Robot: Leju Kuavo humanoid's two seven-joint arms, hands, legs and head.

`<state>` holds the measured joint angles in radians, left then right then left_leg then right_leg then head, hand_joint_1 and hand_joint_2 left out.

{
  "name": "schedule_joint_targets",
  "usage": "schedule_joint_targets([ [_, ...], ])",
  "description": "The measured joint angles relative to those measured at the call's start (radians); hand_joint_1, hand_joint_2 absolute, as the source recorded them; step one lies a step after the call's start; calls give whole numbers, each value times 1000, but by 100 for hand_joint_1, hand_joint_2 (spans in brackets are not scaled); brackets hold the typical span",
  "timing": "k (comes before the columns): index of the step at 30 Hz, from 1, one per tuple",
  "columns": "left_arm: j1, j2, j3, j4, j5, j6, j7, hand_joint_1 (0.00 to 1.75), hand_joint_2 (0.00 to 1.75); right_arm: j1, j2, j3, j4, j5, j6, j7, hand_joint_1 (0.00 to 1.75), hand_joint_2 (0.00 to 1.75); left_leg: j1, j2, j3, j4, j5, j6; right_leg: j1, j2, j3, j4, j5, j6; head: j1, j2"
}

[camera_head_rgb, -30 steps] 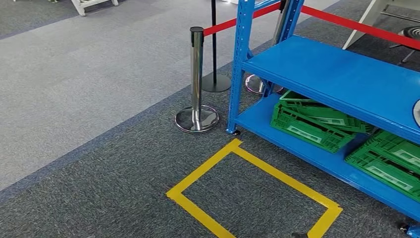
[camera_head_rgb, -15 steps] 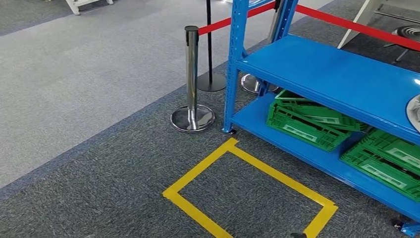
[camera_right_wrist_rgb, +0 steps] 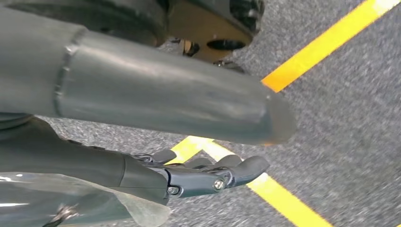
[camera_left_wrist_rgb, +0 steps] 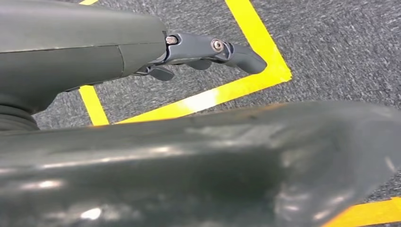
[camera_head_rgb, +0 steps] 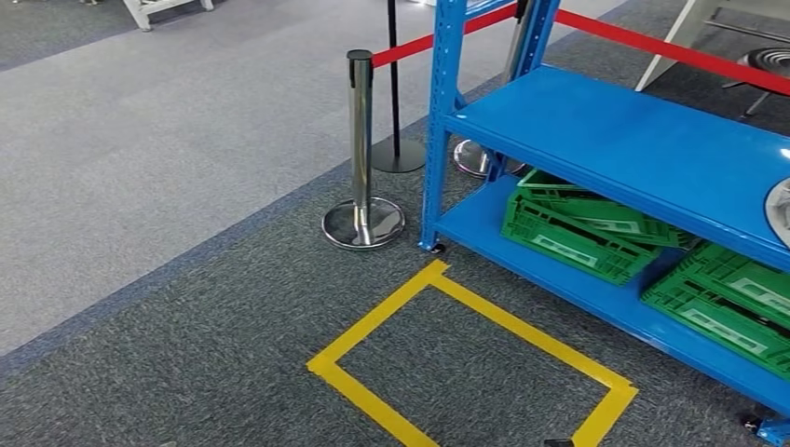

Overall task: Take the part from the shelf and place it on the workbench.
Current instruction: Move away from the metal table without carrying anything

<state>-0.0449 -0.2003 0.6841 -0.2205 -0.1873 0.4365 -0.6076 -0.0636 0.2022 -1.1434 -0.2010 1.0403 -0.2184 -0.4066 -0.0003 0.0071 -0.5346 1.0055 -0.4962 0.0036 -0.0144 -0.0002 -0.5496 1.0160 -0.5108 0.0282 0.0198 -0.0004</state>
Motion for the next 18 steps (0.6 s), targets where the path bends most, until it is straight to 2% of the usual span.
schedule_joint_targets([
  [2, 0, 0, 0, 0, 0, 0, 2, 0, 0, 3, 0, 0, 0, 1, 0, 2, 0, 0, 3, 0, -2, 8, -8, -8, -1, 0, 0, 0, 2, -13, -2, 0],
  [3, 0, 0, 0, 0, -1, 0, 2, 0, 0, 3, 0, 0, 0, 1, 0, 3, 0, 0, 4, -1, -11, 30, -24, -12, -2, -1, 1, -2, 2, -19, -4, 0],
  [4, -1, 0, 0, 0, -1, -1, 3, 0, 0, 3, 0, 0, 0, 2, 0, 4, 0, 0, 5, -2, -30, 74, -50, -17, -3, -1, 3, -3, 1, -24, -6, 0],
  [6, 0, 0, 0, 0, -1, -3, 3, 0, 0, 2, 0, 0, 0, 6, 1, 7, 0, 0, 5, -2, -92, 210, -112, -22, -2, -1, 4, -3, -1, -31, -9, 0],
  [7, 1, 0, 0, 0, -2, -4, 3, 0, 0, 2, 0, 0, 0, 9, 1, 9, 0, 0, 5, -2, -120, 267, -130, -23, -1, -1, 5, -3, -2, -33, -9, 0],
  [8, 2, 0, 0, 0, -2, -4, 3, 0, 0, 3, 0, 0, 0, 11, 1, 10, 0, 0, 5, -2, -133, 292, -128, -22, 0, 0, 7, -3, -3, -34, -9, 0],
  [9, 3, 0, 0, 0, -2, -5, 3, 0, 0, 4, 0, 0, 0, 13, 1, 11, 0, 0, 5, -3, -129, 277, -107, -18, 2, 1, 9, -3, -4, -34, -9, 0],
  [11, 4, 1, 0, 0, -4, -5, 3, 0, 0, 4, 1, 0, 0, 15, 1, 11, 0, 0, 2, -3, -78, 156, -31, -7, 3, 4, 15, -3, -7, -33, -9, 0],
  [12, 3, 1, 0, 0, -4, -5, 3, 0, 0, 3, 2, 0, 0, 15, 1, 11, 0, 0, 0, -4, -50, 90, -3, -1, 5, 6, 16, -2, -9, -31, -9, 0],
  [13, 2, 2, 0, 0, -5, -5, 3, 0, 0, 2, 3, 0, 0, 15, 1, 11, 0, 0, -3, -4, -30, 42, 10, 3, 6, 7, 16, -2, -10, -27, -9, 0],
  [14, 2, 2, 1, 0, -6, -5, 3, 0, 0, 2, 4, 0, 0, 15, 1, 11, 0, 0, -5, -5, -20, 18, 11, 6, 7, 7, 14, -2, -11, -23, -8, 0],
  [16, 2, 2, 1, 0, -7, -5, 3, 0, 0, 2, 5, 0, 0, 15, 1, 11, 0, 0, -6, -5, -17, 5, 7, 10, 6, 6, 14, -6, -10, -12, -8, 0],
  [18, 3, 2, 1, 0, -7, -6, 3, 0, 0, 1, 5, 0, 0, 15, 1, 11, 0, 0, -2, -4, -9, -11, 13, 19, 5, 5, 5, 10, -25, -2, -7, 0],
])
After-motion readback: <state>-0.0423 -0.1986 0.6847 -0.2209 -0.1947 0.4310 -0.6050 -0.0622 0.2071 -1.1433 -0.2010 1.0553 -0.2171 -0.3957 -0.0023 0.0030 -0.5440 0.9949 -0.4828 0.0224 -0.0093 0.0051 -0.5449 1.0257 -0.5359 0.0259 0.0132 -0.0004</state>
